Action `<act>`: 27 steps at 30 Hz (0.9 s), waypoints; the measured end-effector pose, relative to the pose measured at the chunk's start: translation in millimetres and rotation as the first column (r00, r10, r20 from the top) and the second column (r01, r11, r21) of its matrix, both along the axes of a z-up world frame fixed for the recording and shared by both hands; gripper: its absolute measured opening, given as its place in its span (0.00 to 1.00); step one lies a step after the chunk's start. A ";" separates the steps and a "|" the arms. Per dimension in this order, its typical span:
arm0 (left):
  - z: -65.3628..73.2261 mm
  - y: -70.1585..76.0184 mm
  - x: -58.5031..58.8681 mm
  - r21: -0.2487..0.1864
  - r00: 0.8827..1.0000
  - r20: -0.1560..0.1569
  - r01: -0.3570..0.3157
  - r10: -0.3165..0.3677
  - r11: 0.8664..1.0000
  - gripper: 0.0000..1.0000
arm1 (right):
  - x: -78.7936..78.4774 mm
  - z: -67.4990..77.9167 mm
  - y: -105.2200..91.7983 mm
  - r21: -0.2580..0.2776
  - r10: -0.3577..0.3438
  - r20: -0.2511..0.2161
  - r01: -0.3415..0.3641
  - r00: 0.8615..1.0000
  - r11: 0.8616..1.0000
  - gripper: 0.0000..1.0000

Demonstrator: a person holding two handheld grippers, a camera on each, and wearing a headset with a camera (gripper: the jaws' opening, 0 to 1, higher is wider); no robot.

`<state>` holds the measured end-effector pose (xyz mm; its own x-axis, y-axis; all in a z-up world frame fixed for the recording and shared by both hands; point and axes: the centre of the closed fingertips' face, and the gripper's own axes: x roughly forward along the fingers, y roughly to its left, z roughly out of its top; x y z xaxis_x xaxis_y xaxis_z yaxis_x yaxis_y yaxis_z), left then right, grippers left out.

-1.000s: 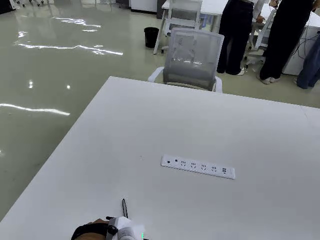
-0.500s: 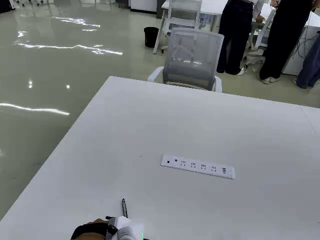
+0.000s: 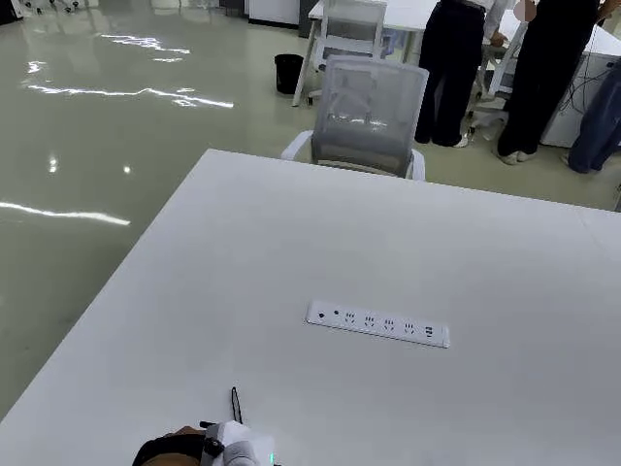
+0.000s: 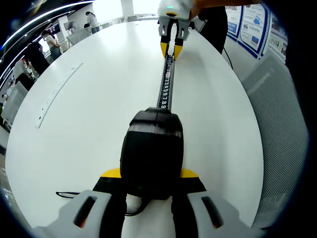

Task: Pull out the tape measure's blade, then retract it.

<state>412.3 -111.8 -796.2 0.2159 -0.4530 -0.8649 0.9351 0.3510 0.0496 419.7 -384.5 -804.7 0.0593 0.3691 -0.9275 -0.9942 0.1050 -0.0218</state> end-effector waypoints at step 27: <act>-2.5 -0.3 -1.6 -0.007 1.000 -0.003 -0.008 0.008 1.000 0.31 | -0.7 0.4 -3.1 0.008 -0.004 0.017 0.004 1.000 1.000 0.11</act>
<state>410.7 -112.0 -798.7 0.2171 -0.4576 -0.8622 0.9324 0.3587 0.0443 419.0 -387.6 -804.3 0.0763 0.3763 -0.9233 -0.9933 0.1091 -0.0376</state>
